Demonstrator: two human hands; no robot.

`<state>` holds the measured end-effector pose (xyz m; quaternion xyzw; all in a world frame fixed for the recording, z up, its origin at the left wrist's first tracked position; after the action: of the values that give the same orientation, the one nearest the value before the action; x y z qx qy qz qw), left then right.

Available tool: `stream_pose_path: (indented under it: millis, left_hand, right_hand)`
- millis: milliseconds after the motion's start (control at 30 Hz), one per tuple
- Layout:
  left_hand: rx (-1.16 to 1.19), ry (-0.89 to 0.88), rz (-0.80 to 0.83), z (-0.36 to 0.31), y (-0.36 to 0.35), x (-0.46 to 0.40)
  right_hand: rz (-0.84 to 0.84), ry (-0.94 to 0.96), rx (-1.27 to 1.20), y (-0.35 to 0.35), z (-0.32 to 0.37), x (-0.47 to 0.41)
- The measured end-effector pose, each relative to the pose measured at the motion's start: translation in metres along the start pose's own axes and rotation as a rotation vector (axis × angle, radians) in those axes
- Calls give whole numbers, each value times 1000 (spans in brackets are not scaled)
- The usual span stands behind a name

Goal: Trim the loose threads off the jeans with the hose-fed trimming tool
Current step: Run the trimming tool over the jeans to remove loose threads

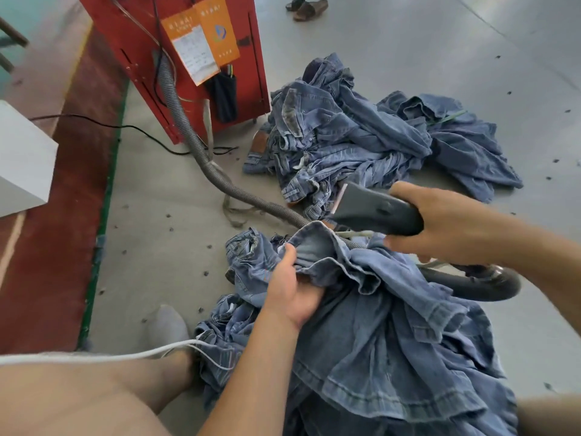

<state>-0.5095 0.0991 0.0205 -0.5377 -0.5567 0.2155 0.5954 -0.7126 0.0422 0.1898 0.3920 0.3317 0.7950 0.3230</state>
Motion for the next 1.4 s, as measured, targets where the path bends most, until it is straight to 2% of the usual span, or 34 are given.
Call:
stream_pose_path:
  millis: [67,133,200,300,400,500,567,733,800,933,1033,1133,1233,1300,1400]
  left_hand:
    - [-33,11,53,8,-1,5]
    - [-126,10,133,13,-3,10]
    - [-160,40,269,14,-11,15]
    - [-216,116,180,14,-12,17]
    - [-245,150,168,11,-8,20]
    - [-197,130,108,11,-6,21]
    - [-159,108,116,12,-6,18]
    - [-212,151,212,15,1,19]
    - [-212,142,225,14,3,20]
    - [-228,131,241,14,2,17]
    - [-139,96,283,15,-1,18]
    - [-187,154,275,18,0,18]
    - [-153,184,276,14,1,20]
    - [-108,160,225,12,-1,18]
    - [-115,110,199,11,-5,15]
  right_hand:
    - [211,5,111,0,8,12]
    - [346,-38,212,-9,12,15]
    - [360,-42,298,-23,17,11]
    - [361,43,289,-40,28,3]
    - [365,84,249,-38,31,1]
    - [205,38,151,-15,22,1]
    - [137,29,171,-6,19,0]
    - [422,102,343,-49,36,3]
    - [453,154,348,-54,41,8]
    - [375,131,189,-19,30,12]
    - [275,71,199,-6,20,6]
    - [357,79,281,-35,26,1]
    - [377,170,224,-49,38,4]
    - [330,173,135,-36,35,2]
    - [190,48,28,-11,15,-3]
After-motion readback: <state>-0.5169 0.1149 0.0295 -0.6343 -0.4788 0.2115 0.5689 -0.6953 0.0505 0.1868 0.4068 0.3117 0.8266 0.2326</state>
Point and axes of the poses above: each hand's wrist, its own x-axis away from the middle knuckle, its own y-axis out of the back of the hand, z = x × y, the point moved 2 cm from there along -x, towards the middle knuckle, and after that the axes turned 8 degrees about z, right-handed, at the moved point
